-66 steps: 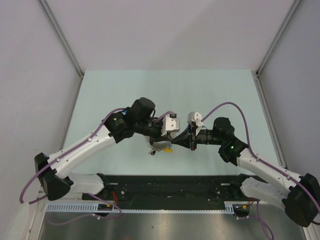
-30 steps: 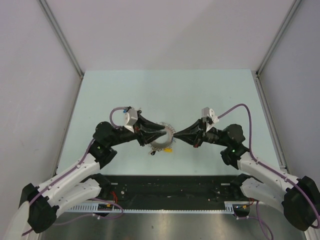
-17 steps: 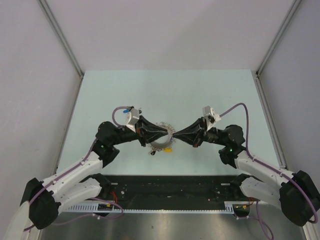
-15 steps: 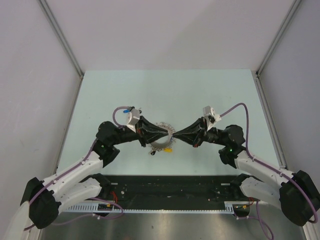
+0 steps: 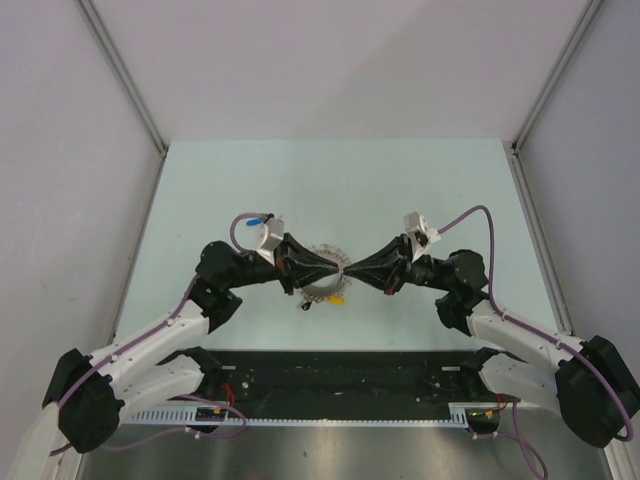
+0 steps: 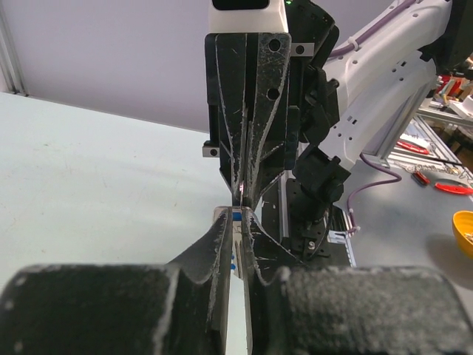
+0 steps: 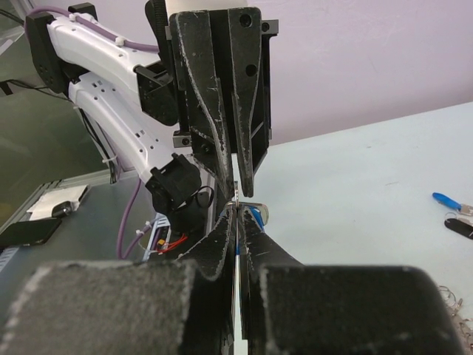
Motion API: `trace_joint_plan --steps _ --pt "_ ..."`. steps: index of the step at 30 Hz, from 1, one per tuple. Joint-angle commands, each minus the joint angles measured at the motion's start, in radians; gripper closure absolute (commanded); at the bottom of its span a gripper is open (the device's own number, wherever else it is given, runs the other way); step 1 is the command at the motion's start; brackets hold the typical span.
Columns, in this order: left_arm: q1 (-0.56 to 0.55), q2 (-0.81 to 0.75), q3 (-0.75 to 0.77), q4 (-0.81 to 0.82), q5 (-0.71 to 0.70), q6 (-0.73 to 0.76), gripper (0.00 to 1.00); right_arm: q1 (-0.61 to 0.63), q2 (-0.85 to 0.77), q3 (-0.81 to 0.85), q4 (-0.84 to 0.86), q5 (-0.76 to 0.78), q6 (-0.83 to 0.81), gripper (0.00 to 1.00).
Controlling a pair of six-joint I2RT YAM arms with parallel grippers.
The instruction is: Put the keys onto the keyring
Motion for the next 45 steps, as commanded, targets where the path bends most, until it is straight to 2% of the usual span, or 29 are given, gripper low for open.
trace_joint_plan --steps 1,15,20,24,29,31,32,34,35,38,42,45 --pt "-0.008 0.012 0.012 0.042 0.02 -0.017 0.87 0.01 0.006 -0.001 0.067 0.001 0.011 1.0" --pt "-0.026 0.026 0.021 0.028 0.026 -0.013 0.89 0.013 0.014 -0.001 0.067 -0.006 0.008 1.0" --pt "-0.028 0.023 0.029 0.026 0.028 -0.011 1.0 0.014 0.028 -0.001 0.066 -0.018 -0.001 1.0" --pt "-0.028 0.017 0.031 0.019 0.034 -0.003 1.0 0.017 0.036 -0.001 0.056 -0.024 -0.015 1.0" --pt "-0.028 -0.006 0.057 -0.11 0.009 0.07 1.0 0.011 0.026 -0.001 0.001 -0.016 -0.046 1.0" --pt "-0.028 -0.022 0.07 -0.171 -0.015 0.105 1.0 0.007 0.016 0.002 -0.045 -0.012 -0.064 0.96" --pt "-0.028 -0.028 0.09 -0.257 -0.029 0.153 1.0 0.001 -0.001 0.009 -0.065 -0.01 -0.076 0.85" --pt "-0.028 -0.046 0.113 -0.341 -0.072 0.22 1.0 -0.006 -0.021 0.015 -0.146 -0.001 -0.117 0.75" --pt "-0.028 -0.051 0.139 -0.418 -0.083 0.24 1.0 -0.01 -0.044 0.021 -0.181 0.002 -0.136 0.65" --pt "-0.028 -0.066 0.188 -0.555 -0.124 0.32 1.0 -0.013 -0.09 0.047 -0.325 0.024 -0.228 0.55" --pt "-0.028 -0.063 0.224 -0.645 -0.17 0.366 1.0 -0.021 -0.112 0.071 -0.436 0.06 -0.303 0.55" --pt "-0.028 -0.057 0.212 -0.656 -0.251 0.322 1.0 -0.038 -0.107 0.071 -0.526 0.118 -0.294 0.55"
